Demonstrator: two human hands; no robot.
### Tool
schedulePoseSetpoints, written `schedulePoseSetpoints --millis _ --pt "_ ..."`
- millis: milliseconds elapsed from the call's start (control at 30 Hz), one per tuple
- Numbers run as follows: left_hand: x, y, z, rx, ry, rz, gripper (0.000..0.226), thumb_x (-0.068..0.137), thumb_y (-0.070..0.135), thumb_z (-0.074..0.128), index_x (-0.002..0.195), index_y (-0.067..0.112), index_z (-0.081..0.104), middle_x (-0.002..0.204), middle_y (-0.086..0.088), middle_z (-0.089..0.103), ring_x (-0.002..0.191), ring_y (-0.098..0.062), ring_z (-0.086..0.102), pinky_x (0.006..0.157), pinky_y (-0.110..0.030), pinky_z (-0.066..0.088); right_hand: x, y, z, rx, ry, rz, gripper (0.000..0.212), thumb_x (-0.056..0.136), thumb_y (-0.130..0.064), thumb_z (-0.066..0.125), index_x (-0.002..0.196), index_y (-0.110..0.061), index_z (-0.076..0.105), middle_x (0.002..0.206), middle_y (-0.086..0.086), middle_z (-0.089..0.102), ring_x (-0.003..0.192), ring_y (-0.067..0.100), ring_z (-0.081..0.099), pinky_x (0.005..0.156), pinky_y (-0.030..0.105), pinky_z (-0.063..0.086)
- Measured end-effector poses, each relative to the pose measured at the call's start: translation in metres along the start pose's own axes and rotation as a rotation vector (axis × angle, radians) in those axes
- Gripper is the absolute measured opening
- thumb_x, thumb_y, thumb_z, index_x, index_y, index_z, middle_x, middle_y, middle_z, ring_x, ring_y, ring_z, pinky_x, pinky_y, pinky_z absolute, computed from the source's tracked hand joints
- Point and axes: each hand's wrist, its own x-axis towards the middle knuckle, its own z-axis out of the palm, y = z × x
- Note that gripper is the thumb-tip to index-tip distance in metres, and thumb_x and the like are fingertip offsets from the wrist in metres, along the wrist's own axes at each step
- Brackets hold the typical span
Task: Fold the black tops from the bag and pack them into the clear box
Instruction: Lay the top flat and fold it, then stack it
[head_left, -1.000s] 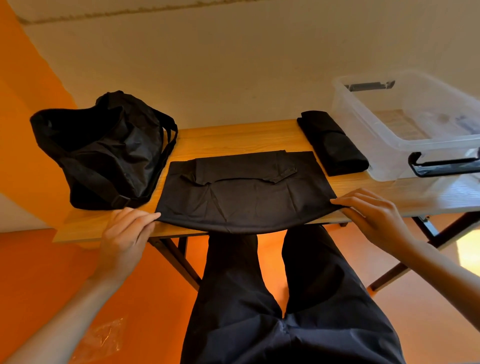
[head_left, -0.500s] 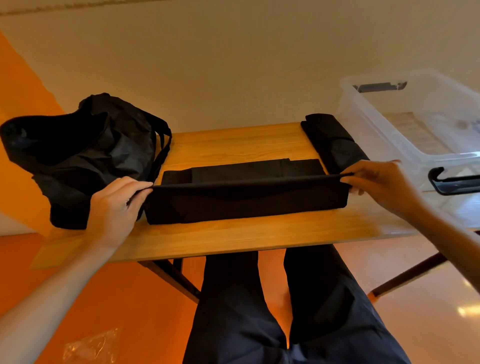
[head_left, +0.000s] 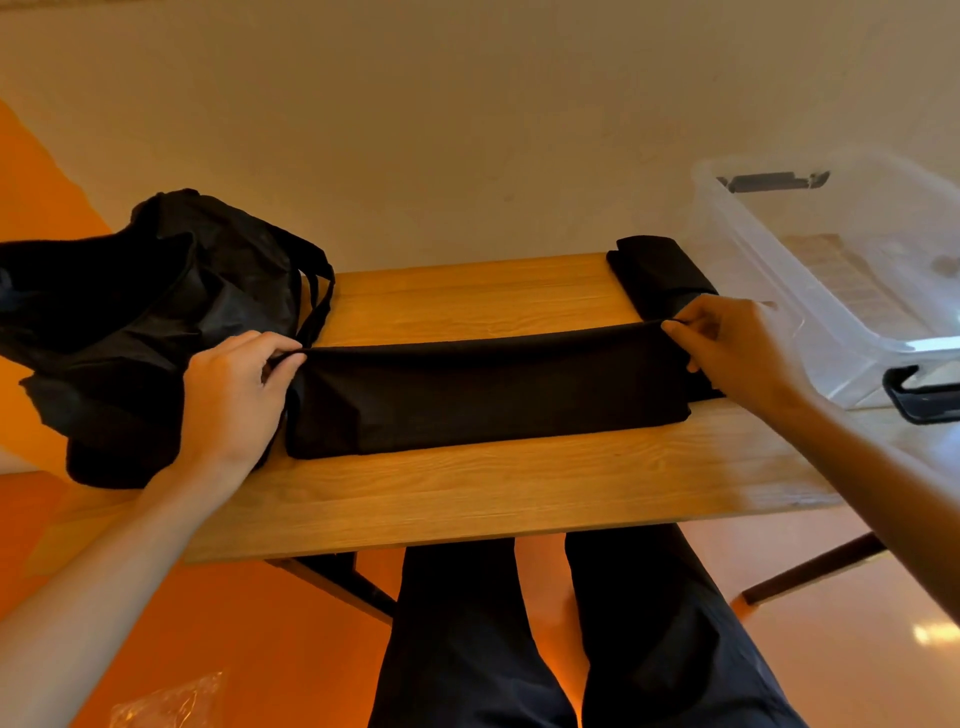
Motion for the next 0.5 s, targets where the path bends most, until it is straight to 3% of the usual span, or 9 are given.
schedulePoseSetpoints --millis 133,267,367,500 --pt "0.009 -0.001 0.006 0.044 -0.013 -0.036 0.007 0.092 0.008 0.074 0.097 0.004 0.076 0.084 -0.01 0.072 0.08 -0.027 0.063 0.073 -0.043 0.052 0.017 0.0 0.005 -0.061 -0.067 0.054 0.007 0.097 -0.023 0.068 0.092 -0.018 0.069 0.062 -0.006 0.065 0.055 -0.005 0.063 0.054 0.002 0.045" --pt "0.017 0.0 0.015 0.08 -0.051 -0.041 0.008 0.09 0.007 0.075 0.097 0.004 0.076 0.084 -0.011 0.073 0.083 -0.03 0.065 0.077 -0.046 0.052 0.033 0.004 0.012 -0.12 -0.126 0.106 0.008 0.095 -0.02 0.069 0.088 -0.016 0.069 0.059 -0.004 0.064 0.047 -0.001 0.062 0.045 0.011 0.044" --pt "0.023 -0.001 0.02 0.096 -0.084 -0.066 0.01 0.089 0.009 0.077 0.098 0.004 0.076 0.09 -0.011 0.075 0.089 -0.031 0.067 0.08 -0.047 0.055 0.042 0.008 0.017 -0.156 -0.153 0.11 0.018 0.095 -0.02 0.071 0.078 -0.025 0.065 0.059 -0.006 0.063 0.046 0.005 0.061 0.057 0.018 0.045" --pt "0.029 -0.003 0.023 0.156 -0.11 -0.067 0.011 0.088 0.01 0.077 0.097 0.003 0.076 0.09 -0.012 0.074 0.09 -0.033 0.067 0.077 -0.047 0.055 0.05 0.012 0.022 -0.19 -0.144 0.096 0.026 0.093 -0.02 0.073 0.073 -0.031 0.06 0.064 -0.007 0.063 0.058 0.008 0.061 0.07 0.031 0.055"
